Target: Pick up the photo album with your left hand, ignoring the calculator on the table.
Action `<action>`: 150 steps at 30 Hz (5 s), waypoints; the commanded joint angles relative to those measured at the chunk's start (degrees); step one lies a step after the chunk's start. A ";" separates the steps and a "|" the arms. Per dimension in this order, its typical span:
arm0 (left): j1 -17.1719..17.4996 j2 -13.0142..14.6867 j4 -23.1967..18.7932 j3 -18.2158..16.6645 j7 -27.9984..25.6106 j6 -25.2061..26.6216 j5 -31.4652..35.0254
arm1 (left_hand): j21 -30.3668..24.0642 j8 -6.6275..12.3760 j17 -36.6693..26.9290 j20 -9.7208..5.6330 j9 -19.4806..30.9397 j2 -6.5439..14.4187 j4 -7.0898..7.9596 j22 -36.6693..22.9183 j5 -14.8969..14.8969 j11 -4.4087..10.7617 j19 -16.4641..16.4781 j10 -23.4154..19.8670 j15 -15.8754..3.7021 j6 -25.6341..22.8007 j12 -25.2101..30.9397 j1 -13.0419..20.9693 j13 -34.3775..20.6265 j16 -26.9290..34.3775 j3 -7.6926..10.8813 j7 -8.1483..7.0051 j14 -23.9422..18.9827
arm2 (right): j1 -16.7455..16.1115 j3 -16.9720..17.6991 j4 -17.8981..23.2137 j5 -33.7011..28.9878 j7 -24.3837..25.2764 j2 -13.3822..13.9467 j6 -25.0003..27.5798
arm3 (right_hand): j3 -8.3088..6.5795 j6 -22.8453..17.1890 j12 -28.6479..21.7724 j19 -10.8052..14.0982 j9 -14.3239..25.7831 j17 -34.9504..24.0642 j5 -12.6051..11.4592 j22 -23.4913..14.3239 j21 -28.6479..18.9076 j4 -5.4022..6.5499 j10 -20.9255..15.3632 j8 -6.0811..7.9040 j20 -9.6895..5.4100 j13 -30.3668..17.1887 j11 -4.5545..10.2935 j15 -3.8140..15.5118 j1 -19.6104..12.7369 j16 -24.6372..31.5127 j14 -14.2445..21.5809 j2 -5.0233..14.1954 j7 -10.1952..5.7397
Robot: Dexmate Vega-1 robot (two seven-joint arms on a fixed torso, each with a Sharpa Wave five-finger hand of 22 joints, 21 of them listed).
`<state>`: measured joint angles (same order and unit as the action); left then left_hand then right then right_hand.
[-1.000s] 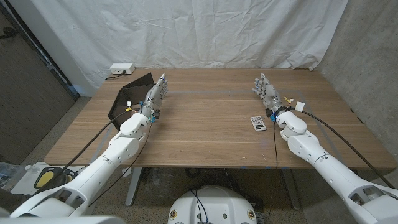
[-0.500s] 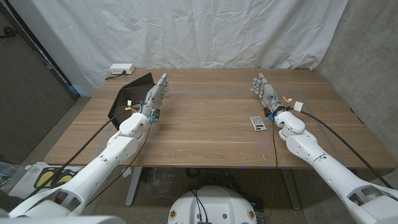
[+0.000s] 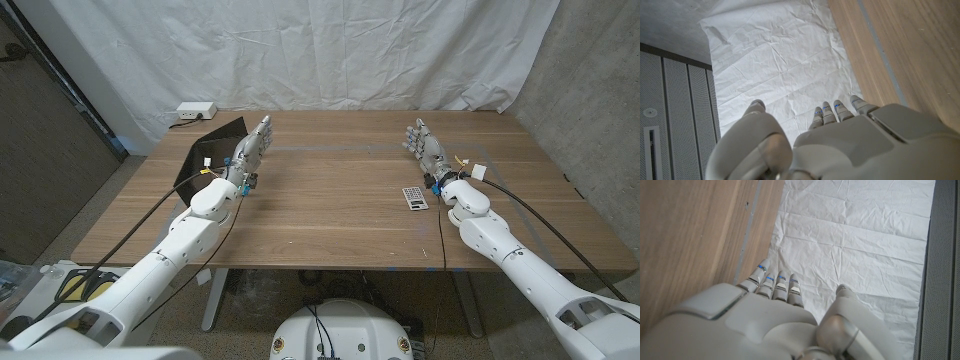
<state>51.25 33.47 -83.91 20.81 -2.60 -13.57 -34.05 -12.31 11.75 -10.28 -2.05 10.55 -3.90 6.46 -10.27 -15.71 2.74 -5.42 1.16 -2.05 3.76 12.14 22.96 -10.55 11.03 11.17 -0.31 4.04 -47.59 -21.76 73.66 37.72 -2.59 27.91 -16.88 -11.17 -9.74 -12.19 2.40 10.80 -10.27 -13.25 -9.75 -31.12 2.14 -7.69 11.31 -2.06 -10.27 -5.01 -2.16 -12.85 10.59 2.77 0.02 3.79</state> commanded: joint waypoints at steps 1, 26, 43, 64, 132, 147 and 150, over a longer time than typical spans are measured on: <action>2.68 2.47 -5.38 -1.88 -2.66 -0.01 1.28 | -0.42 0.47 -0.16 -6.30 0.11 0.82 -0.02 -0.30 -0.59 -0.03 0.31 -0.48 -0.51 -0.49 0.54 0.16 -0.15 0.44 0.43 0.00 -0.65 | 0.65 0.16 -1.37 0.85 -1.40 -0.23 -0.24 | -0.43 -0.64 -0.55 0.65 0.11 -0.30 0.02 -0.11 0.24 -0.24 -0.55 0.25 -1.16 -0.32 0.10 0.06 -0.51 0.40 0.67 0.29 -0.17; 9.33 5.94 -12.99 -6.09 -9.30 -0.42 5.20 | -0.46 0.69 -0.17 -5.62 0.16 1.72 -0.41 -0.34 -0.42 0.16 0.89 -1.74 -0.47 -1.91 0.70 0.92 -0.19 0.38 0.69 -0.10 -1.46 | 0.56 -0.18 -1.70 0.69 -0.52 -1.35 -0.55 | -0.50 -1.18 -0.72 1.64 0.13 -0.32 0.29 -0.16 0.75 -0.45 -1.35 0.33 -1.37 -0.36 0.28 0.25 -0.67 0.73 1.64 0.70 -0.18; 10.93 7.00 -14.02 -7.43 -10.31 -1.74 8.64 | -0.40 0.84 -0.13 -5.87 0.19 2.19 -1.22 -0.34 -0.07 0.44 1.32 -3.38 -1.34 -3.35 0.94 2.16 -0.26 0.38 0.88 -0.80 -2.41 | 0.75 0.33 -3.12 1.58 -1.84 -1.98 -2.09 | -0.48 -1.27 -0.74 2.59 0.13 -0.38 0.51 -0.22 0.94 -0.63 -1.70 0.29 -1.80 -0.37 0.49 0.52 -0.74 0.84 2.14 0.83 -0.20; 15.03 7.53 -16.92 -11.20 -13.73 -2.82 11.38 | -0.35 0.86 -0.10 -6.13 0.19 1.96 -1.95 -0.27 0.17 0.75 2.04 -4.53 -1.62 -4.76 0.89 3.06 -0.29 0.02 0.69 -0.80 -2.76 | 0.47 0.52 -2.36 1.85 -2.04 -1.74 -2.06 | -0.42 -1.28 -0.66 2.76 0.14 -0.42 0.72 -0.26 1.49 -0.81 -1.79 0.21 -1.78 -0.38 0.47 0.48 -0.79 0.77 2.16 0.89 -0.16; 21.51 10.18 -22.50 -20.01 -23.95 8.42 27.96 | -0.49 0.92 -0.06 -7.26 0.26 1.69 -4.14 -0.15 -0.54 1.76 4.29 -7.62 -3.17 -8.02 0.93 6.27 -0.30 0.39 0.54 -2.18 -5.33 | 2.13 0.21 -4.37 2.60 -3.31 -2.69 -1.10 | -0.38 -1.76 -0.66 3.78 0.17 -0.44 1.11 -0.30 2.64 -1.28 -2.51 0.24 -1.60 -0.41 0.47 0.55 -0.98 0.83 2.95 1.26 -0.05; 21.17 11.99 -24.79 -20.21 -25.80 16.79 31.41 | -0.32 0.87 -0.04 -7.51 0.27 1.68 -4.68 -0.13 -0.83 1.84 4.36 -7.90 -3.05 -8.43 0.80 7.15 -0.29 0.28 0.62 -2.22 -5.75 | 0.50 0.82 0.22 1.92 -0.49 -0.20 1.28 | -0.32 -1.71 -0.62 3.98 0.18 -0.46 1.18 -0.31 2.87 -1.34 -2.54 0.19 -1.61 -0.41 0.44 0.53 -0.95 0.82 3.07 1.28 -0.09; 21.52 12.00 -25.50 -20.54 -26.34 17.67 31.73 | -0.29 0.84 -0.04 -7.50 0.28 1.69 -4.78 -0.13 -0.88 1.96 4.38 -7.85 -3.06 -8.44 0.74 7.33 -0.29 0.27 0.65 -2.26 -5.82 | 0.15 1.00 1.26 1.82 0.08 0.34 1.77 | -0.31 -1.77 -0.61 4.02 0.18 -0.46 1.19 -0.31 2.91 -1.35 -2.54 0.21 -1.62 -0.41 0.45 0.56 -0.93 0.82 3.08 1.29 -0.05</action>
<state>72.54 44.46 -107.50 0.92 -27.52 -1.09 -4.41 -12.59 12.48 -10.14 -1.94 10.52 -2.11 1.93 -10.42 -16.15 4.52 -1.23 -6.09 -1.94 -4.23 12.98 29.61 -10.54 10.97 11.69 -2.35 -1.39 -46.37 -21.28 71.63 40.06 -4.37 26.50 -16.75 -11.47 -10.95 -12.54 5.71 10.78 -10.52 -12.07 -9.72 -28.39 1.03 -9.62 11.31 -2.07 -10.52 -4.51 -1.64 -13.75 11.25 5.54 0.93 3.79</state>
